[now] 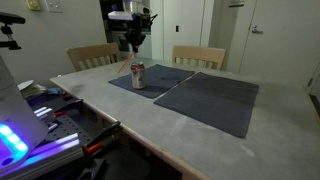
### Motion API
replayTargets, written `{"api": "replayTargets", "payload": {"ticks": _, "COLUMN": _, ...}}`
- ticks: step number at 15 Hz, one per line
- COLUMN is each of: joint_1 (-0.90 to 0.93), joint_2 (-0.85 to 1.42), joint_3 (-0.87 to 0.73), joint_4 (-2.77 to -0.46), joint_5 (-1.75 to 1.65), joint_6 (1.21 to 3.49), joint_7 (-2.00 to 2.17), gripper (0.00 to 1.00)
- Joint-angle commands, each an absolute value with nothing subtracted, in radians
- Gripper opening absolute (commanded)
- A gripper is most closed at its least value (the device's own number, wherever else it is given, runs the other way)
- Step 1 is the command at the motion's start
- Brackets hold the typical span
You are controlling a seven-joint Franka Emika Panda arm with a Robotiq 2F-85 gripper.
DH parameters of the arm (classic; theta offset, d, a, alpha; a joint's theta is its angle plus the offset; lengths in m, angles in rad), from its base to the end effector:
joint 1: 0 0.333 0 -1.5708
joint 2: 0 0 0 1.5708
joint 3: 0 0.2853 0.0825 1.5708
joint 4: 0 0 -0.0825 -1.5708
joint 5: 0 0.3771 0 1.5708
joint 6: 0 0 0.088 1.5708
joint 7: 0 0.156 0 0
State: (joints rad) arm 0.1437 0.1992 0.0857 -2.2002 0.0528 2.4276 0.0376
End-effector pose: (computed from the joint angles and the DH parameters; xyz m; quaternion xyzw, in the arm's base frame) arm 0.5306 0.1268 0.2212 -0.9967 -0.0751 -0.0107 0.0277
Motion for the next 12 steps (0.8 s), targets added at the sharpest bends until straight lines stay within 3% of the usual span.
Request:
{"api": "replayTargets", "payload": {"ticks": 1, "joint_1": 0.155, "joint_2": 0.341, "joint_3": 0.089, "joint_4": -2.053, "joint_5": -0.027, "joint_6": 2.376, "joint_7": 0.056, "gripper": 0.02}}
{"api": "replayTargets", "payload": {"ticks": 7, "joint_1": 0.167, "joint_2": 0.449, "joint_3": 0.086, "joint_4": -1.944, "joint_5": -0.06, "joint_6": 2.325, "joint_7": 0.039, "gripper": 0.03}}
{"api": "replayTargets", "payload": {"ticks": 10, "joint_1": 0.165, "joint_2": 0.429, "joint_3": 0.08, "joint_4": -1.947, "joint_5": -0.085, "joint_6": 2.31, "joint_7": 0.027, "gripper": 0.4}}
{"api": "replayTargets", "payload": {"ticks": 12, "joint_1": 0.16, "joint_2": 0.39, "joint_3": 0.08, "joint_4": -1.968, "joint_5": -0.094, "joint_6": 2.303, "joint_7": 0.024, "gripper": 0.55}}
